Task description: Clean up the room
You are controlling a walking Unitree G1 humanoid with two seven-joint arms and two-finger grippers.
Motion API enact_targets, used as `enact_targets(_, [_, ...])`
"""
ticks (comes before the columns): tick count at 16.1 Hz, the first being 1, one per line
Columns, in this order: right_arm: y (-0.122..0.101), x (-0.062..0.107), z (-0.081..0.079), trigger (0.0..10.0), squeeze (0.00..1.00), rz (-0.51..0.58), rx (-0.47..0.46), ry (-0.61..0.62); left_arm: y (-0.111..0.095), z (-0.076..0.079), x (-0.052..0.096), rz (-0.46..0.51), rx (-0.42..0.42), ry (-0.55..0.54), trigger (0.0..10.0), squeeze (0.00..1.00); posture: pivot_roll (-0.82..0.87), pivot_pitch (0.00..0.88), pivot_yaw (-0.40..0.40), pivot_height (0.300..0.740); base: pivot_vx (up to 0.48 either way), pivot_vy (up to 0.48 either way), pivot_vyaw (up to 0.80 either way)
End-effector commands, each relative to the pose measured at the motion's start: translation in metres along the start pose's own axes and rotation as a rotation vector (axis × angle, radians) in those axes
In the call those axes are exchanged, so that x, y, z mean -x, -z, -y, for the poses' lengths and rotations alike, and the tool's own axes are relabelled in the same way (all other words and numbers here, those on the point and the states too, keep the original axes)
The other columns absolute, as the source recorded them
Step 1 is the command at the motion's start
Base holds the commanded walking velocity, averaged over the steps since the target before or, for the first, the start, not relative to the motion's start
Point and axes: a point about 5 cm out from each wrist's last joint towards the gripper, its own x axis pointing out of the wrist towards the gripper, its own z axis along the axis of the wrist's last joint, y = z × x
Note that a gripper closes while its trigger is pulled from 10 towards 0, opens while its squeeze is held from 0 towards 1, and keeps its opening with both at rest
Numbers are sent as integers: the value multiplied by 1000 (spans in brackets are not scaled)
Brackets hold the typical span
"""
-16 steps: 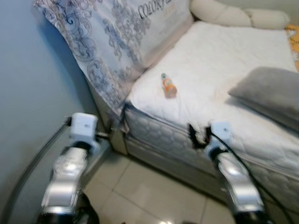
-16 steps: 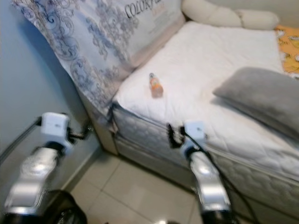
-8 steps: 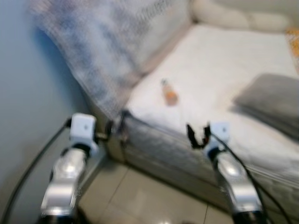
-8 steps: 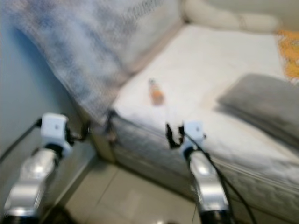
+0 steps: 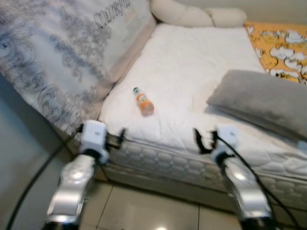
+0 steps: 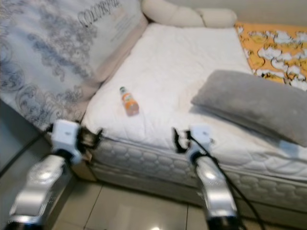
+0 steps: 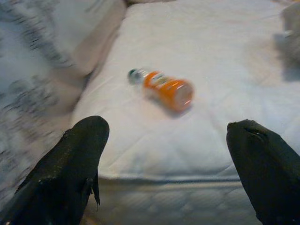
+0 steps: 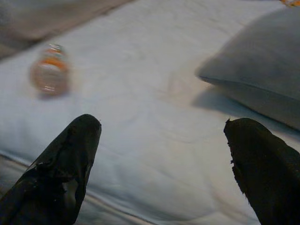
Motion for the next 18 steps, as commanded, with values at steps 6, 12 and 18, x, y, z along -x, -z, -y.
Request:
enact_targets(6, [-7,-1,-19,10000,0,38,67,-99,-1,-10,4,-2,-23,-29,10000,0,63,0,46,740,277,0,400])
enact_targets(12, [-5,-2,-15,10000,0,30,24,-64,-2,-12,4,-1,-35,-21,10000,0,65,0,47,740,279,0,133])
enact_targets(18, [-4,-2,-17,10000,0,24,20,-71,-1,-11,5,-2,-38,-14,10000,0,69,0,48,740,297,0,0])
